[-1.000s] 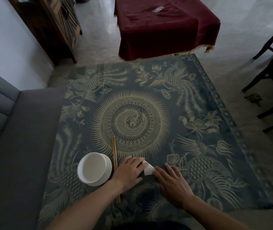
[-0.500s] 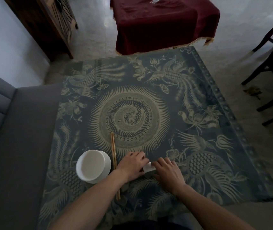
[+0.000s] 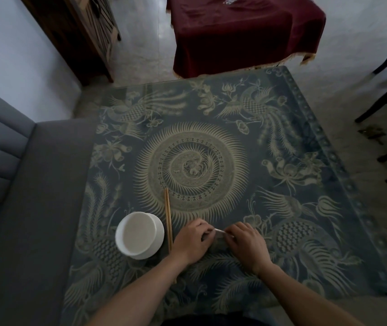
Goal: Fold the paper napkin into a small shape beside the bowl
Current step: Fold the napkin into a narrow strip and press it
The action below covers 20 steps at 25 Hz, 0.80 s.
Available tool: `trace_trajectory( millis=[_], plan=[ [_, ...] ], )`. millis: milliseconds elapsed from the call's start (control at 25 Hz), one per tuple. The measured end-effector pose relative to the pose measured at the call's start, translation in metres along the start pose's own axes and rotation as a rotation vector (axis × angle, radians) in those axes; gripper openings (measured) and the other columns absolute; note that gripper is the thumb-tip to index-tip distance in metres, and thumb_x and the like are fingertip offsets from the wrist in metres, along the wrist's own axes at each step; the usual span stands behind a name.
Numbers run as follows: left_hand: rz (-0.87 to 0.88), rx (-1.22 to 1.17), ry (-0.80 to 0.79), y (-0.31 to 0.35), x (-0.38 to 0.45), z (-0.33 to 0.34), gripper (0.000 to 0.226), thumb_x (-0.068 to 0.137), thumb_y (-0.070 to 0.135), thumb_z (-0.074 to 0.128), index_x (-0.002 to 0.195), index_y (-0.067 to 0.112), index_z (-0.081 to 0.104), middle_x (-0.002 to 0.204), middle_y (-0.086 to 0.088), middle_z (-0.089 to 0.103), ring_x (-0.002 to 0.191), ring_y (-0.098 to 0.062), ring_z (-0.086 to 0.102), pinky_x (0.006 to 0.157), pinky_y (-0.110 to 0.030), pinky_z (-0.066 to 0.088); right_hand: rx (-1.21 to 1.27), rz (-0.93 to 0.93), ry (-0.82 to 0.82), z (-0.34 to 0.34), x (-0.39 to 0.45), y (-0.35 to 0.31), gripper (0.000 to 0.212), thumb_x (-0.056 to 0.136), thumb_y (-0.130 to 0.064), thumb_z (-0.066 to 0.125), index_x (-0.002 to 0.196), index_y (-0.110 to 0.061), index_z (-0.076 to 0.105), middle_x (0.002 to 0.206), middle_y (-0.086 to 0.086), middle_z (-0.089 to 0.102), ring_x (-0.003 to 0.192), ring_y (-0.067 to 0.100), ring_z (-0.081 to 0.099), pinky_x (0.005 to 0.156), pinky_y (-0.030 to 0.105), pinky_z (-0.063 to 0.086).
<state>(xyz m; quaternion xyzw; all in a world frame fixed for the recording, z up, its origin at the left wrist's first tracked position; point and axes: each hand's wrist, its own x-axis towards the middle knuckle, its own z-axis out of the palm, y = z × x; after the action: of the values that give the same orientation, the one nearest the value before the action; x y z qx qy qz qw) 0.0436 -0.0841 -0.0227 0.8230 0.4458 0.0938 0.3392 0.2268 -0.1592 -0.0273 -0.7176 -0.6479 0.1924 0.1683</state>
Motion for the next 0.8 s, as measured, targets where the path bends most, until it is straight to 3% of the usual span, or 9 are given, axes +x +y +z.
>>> trace_trajectory(
  millis=[200, 280, 400, 600, 800],
  plan=[
    [-0.230, -0.271, -0.011, 0.013, 0.008, -0.010, 0.021, 0.088, 0.034, 0.067, 0.100, 0.018, 0.071, 0.093, 0.004, 0.070, 0.084, -0.011, 0.063, 0.075, -0.030, 0.050, 0.310, 0.226, -0.173, -0.013, 0.023, -0.006, 0.009, 0.089, -0.034, 0.063, 0.086, -0.027, 0.068, 0.076, -0.012, 0.067, 0.069, 0.004, 0.060, 0.063, 0.029, 0.047],
    [-0.325, -0.415, -0.029, 0.014, 0.009, -0.015, 0.016, 0.086, 0.029, 0.070, 0.099, 0.020, 0.071, 0.090, 0.008, 0.070, 0.081, -0.005, 0.063, 0.072, -0.024, 0.049, 0.489, 0.344, -0.212, -0.013, 0.030, -0.009, 0.009, 0.088, -0.028, 0.067, 0.083, -0.023, 0.071, 0.072, -0.008, 0.070, 0.068, 0.006, 0.063, 0.066, 0.029, 0.050],
    [-0.451, -0.574, -0.013, 0.007, 0.005, -0.023, 0.014, 0.085, 0.022, 0.073, 0.098, 0.019, 0.072, 0.092, 0.004, 0.071, 0.086, -0.012, 0.065, 0.080, -0.031, 0.051, 0.707, 0.472, -0.256, -0.009, 0.034, -0.018, 0.013, 0.090, -0.020, 0.066, 0.079, -0.015, 0.072, 0.064, 0.000, 0.070, 0.060, 0.012, 0.062, 0.063, 0.030, 0.049],
    [-0.669, -0.832, 0.126, -0.003, -0.005, -0.034, 0.006, 0.083, 0.013, 0.075, 0.086, 0.016, 0.072, 0.083, -0.003, 0.070, 0.076, -0.014, 0.063, 0.066, -0.023, 0.050, 0.658, 0.366, -0.614, -0.008, 0.036, -0.032, 0.019, 0.088, -0.028, 0.070, 0.077, -0.014, 0.072, 0.063, -0.004, 0.068, 0.055, 0.005, 0.059, 0.053, 0.019, 0.045],
    [-0.599, -0.775, -0.094, -0.014, -0.009, -0.051, 0.015, 0.083, 0.013, 0.076, 0.097, 0.012, 0.072, 0.091, -0.005, 0.071, 0.081, -0.014, 0.065, 0.069, -0.022, 0.054, 0.762, 0.376, -0.499, -0.007, 0.047, -0.042, 0.013, 0.085, -0.024, 0.075, 0.095, -0.016, 0.071, 0.081, 0.004, 0.074, 0.068, 0.015, 0.066, 0.058, 0.028, 0.051]
  ],
)
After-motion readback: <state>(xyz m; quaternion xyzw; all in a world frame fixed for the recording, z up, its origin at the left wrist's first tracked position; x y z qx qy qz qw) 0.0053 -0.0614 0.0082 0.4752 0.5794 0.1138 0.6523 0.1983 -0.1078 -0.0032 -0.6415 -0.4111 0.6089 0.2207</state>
